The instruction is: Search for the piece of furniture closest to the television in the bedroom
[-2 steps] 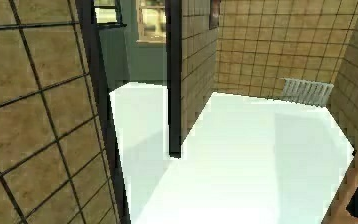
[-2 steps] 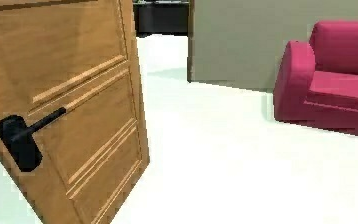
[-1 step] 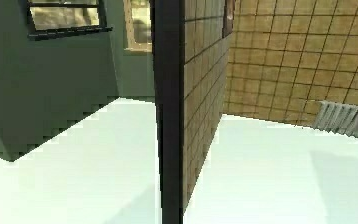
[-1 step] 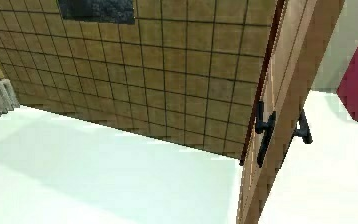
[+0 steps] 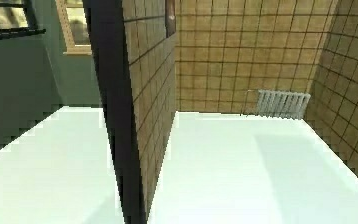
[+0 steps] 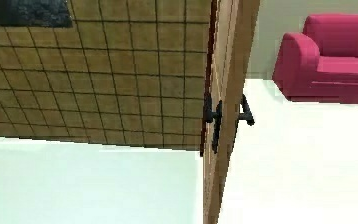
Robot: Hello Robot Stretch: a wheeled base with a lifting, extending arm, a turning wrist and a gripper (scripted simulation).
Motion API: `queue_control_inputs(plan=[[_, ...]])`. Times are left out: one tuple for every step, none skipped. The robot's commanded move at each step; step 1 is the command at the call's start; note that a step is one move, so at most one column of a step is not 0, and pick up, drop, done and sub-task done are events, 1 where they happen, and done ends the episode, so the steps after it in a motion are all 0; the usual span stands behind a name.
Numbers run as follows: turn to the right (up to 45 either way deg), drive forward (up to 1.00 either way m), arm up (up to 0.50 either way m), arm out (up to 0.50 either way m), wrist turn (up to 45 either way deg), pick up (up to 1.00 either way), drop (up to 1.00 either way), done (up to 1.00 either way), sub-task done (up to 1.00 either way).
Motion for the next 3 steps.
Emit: queue_control_inputs(plan=[[0.0, 0.15, 0.0, 0.0, 0.0, 0.0, 0.0, 0.0, 0.0], [-45.0, 0.0, 0.0, 0.0, 0.0, 0.0, 0.0, 0.0, 0.0], [-27.0, 0.0, 0.0, 0.0, 0.0, 0.0, 0.0, 0.0, 0.0]])
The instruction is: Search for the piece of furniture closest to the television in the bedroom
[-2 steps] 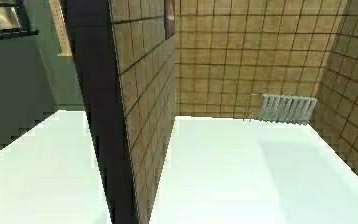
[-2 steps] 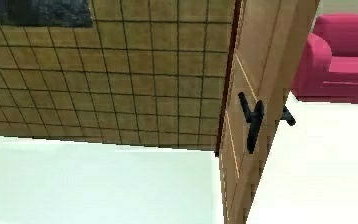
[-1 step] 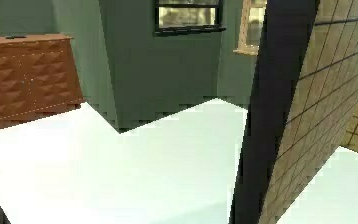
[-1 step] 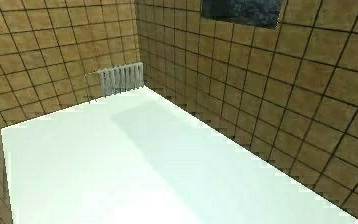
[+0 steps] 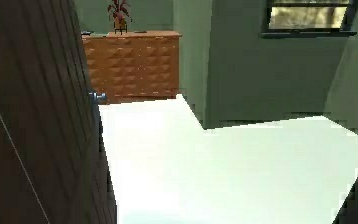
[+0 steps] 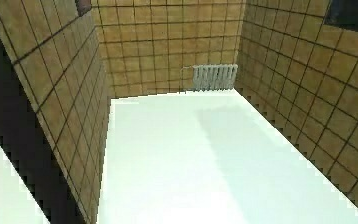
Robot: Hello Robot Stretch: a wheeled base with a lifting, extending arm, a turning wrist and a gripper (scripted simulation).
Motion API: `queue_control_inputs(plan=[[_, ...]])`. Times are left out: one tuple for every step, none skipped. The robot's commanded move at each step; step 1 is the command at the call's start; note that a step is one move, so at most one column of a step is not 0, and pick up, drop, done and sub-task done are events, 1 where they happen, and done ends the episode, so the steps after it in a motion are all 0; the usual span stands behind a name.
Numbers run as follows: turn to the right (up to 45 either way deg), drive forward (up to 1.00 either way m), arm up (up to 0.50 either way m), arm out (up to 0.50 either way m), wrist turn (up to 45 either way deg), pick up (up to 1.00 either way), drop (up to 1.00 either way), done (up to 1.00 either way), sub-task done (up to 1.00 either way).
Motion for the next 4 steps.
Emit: queue_control_inputs(plan=[[0.0, 1.0, 0.0, 0.0, 0.0, 0.0, 0.0, 0.0, 0.0], [-18.0, 0.0, 0.0, 0.0, 0.0, 0.0, 0.0, 0.0, 0.0], [0.0, 0.8, 0.0, 0.0, 0.0, 0.0, 0.0, 0.0, 0.0], [-45.0, 0.0, 0.0, 0.0, 0.0, 0.0, 0.0, 0.0, 0.0]])
